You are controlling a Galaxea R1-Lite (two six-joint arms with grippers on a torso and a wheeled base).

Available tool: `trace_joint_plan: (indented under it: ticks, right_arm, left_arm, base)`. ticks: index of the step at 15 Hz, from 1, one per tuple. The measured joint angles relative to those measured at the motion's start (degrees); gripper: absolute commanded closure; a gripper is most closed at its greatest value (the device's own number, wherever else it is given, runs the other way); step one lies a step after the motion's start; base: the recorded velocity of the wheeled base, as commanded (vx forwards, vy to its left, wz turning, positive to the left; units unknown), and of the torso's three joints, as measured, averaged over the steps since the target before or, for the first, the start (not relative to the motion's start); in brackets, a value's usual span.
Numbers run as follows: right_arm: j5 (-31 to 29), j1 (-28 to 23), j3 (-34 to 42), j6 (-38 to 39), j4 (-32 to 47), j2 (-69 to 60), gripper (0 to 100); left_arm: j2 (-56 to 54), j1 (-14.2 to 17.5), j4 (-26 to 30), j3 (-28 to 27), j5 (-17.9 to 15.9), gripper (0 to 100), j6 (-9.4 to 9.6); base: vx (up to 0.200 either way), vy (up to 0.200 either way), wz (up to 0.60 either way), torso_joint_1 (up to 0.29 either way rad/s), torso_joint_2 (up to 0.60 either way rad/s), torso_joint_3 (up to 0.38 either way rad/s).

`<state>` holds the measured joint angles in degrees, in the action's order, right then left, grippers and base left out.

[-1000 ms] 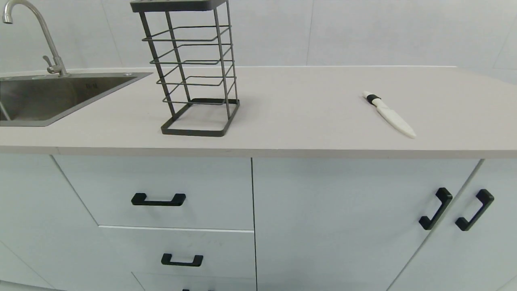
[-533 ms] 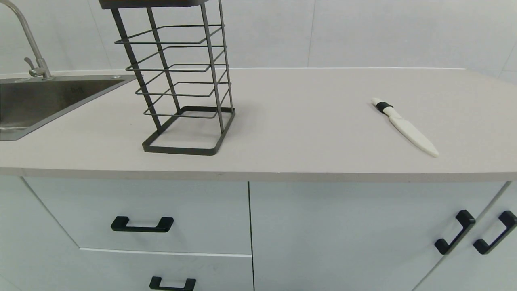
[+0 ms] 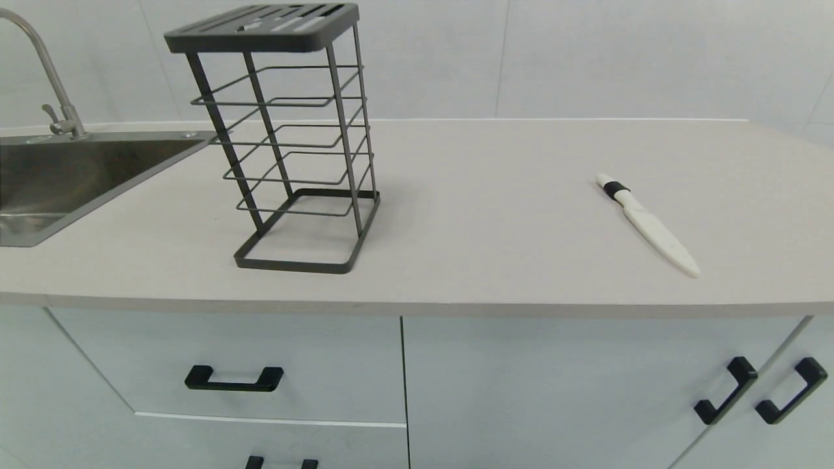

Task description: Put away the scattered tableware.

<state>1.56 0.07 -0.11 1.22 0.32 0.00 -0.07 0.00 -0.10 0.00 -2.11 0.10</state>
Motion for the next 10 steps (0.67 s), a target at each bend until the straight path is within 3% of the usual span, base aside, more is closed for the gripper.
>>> trace_joint_plan:
  ticks: [10]
  right_arm:
    - [0.0,0.0,0.0,0.0,0.0,0.0,0]
  left_arm:
    - [0.0,0.0,0.0,0.0,0.0,0,0.00]
  base:
    - [0.000,0.000,0.00,0.110,-0.46,-0.348]
